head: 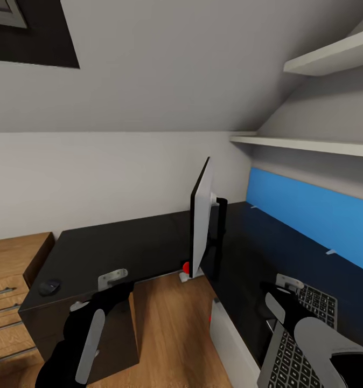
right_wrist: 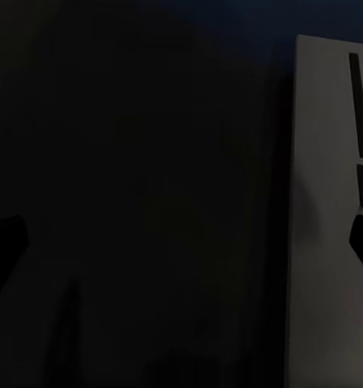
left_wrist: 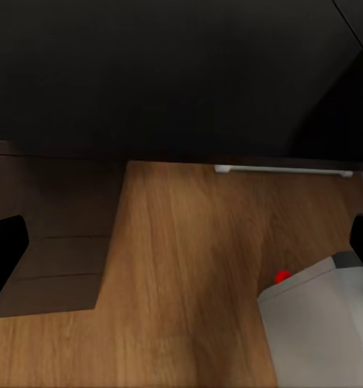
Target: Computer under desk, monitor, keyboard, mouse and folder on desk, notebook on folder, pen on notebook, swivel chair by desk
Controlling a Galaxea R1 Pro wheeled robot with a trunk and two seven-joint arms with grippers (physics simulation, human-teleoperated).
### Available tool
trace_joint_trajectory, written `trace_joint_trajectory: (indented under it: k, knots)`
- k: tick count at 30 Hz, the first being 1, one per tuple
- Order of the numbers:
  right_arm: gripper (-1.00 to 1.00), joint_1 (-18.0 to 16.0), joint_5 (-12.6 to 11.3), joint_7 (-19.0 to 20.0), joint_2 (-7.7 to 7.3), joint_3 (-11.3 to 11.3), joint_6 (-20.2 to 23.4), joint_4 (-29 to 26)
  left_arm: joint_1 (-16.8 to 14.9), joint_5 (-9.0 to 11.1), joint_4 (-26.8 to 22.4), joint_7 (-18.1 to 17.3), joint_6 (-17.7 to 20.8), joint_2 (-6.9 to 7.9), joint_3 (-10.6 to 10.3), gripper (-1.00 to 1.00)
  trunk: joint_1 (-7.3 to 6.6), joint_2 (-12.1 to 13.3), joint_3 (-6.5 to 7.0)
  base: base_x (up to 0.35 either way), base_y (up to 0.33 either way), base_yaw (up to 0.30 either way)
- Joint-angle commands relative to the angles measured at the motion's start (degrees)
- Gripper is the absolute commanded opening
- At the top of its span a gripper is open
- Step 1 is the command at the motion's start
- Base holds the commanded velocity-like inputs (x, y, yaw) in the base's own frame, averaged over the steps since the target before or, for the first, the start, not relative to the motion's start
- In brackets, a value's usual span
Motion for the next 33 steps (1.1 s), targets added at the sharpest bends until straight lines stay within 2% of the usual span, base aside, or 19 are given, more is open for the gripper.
trace_joint_trajectory:
  k: [1, 17, 33]
  knots:
    - [1.00, -0.02, -0.22, -0.39, -0.05, 0.49, 0.48, -0.14, -0.04, 0.61, -0.07, 0.40, 0.24, -0.04, 0.05, 1.00, 0.00, -0.04, -0.16, 0.000, 0.000, 0.000]
    - [1.00, -0.03, -0.22, -0.44, -0.05, 0.48, 0.30, 0.02, -0.04, 0.61, -0.07, 0.39, 0.24, -0.04, 0.05, 1.00, 0.00, -0.04, -0.72, 0.000, 0.000, -0.006]
    - [1.00, -0.02, -0.08, -0.42, -0.05, 0.55, 0.37, 0.17, -0.04, 0.61, -0.14, 0.37, 0.27, -0.04, 0.02, 1.00, 0.00, -0.04, -0.75, 0.000, 0.000, -0.188]
